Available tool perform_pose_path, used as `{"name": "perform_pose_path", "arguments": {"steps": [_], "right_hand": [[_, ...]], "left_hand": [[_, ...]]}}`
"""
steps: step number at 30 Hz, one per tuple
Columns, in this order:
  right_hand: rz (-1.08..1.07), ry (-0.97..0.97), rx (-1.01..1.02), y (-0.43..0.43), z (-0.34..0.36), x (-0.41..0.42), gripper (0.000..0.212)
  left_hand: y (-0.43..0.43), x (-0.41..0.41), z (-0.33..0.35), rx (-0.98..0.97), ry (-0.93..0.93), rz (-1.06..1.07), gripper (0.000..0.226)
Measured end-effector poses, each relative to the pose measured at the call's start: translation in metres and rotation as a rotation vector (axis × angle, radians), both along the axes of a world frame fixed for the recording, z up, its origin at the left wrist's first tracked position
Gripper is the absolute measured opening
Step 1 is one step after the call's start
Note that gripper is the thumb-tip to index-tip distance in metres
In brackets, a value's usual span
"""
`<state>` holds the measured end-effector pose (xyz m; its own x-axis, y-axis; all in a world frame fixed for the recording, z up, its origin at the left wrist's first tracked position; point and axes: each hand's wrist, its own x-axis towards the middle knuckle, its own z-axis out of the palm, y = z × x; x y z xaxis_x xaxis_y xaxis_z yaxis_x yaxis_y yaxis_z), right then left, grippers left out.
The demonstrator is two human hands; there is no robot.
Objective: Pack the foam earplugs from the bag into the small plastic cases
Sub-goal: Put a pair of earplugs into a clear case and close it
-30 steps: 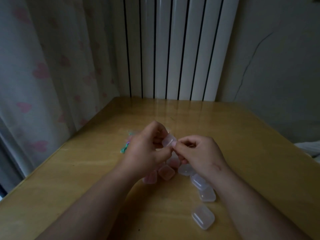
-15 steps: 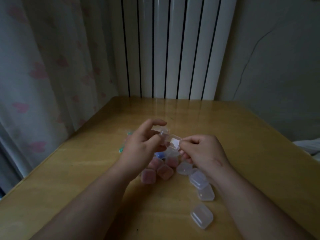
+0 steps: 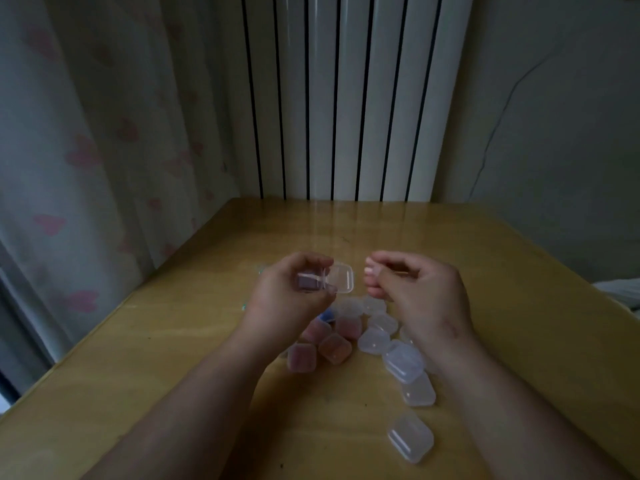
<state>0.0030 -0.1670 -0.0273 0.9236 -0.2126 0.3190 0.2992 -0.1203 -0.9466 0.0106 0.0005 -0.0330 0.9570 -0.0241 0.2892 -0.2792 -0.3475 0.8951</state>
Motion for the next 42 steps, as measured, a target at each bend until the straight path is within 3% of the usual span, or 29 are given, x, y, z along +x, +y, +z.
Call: {"name": "perform_pose_path", "arguments": {"steps": [10,17,21,31,36,39,42], "right_hand": [[0.077,-0.147,-0.374,0.013,-0.011,-0.003,0.018],[0.047,-0.169,-0.398,0.014,-0.014,-0.001,0.008],[-0.064,-0.235,-0.518,0.014,-0.017,0.005,0.007],[-0.118,-0.199,-0.487,0.015,-0.017,0.009,0.008],[-0.042,-0.002,-0.308,0.017,-0.011,0.007,0.022],[0.017,0.088,-0.211,0.017,-0.007,0.005,0.023],[0.014,0.080,-0.142,0.018,-0.007,0.005,0.019]], "left_hand": [[-0.001,0.002,-0.002,-0.003,-0.003,-0.001,0.034],[-0.001,-0.001,0.001,-0.069,0.057,-0.048,0.034],[-0.001,-0.001,0.001,-0.108,0.063,-0.054,0.033],[-0.001,0.000,0.000,-0.125,0.108,-0.035,0.038],[0.000,-0.001,0.000,-0.109,0.124,-0.046,0.042],[0.000,-0.002,0.002,-0.281,0.141,-0.100,0.048],[-0.002,0.000,0.006,-0.630,0.219,-0.198,0.028]]}}
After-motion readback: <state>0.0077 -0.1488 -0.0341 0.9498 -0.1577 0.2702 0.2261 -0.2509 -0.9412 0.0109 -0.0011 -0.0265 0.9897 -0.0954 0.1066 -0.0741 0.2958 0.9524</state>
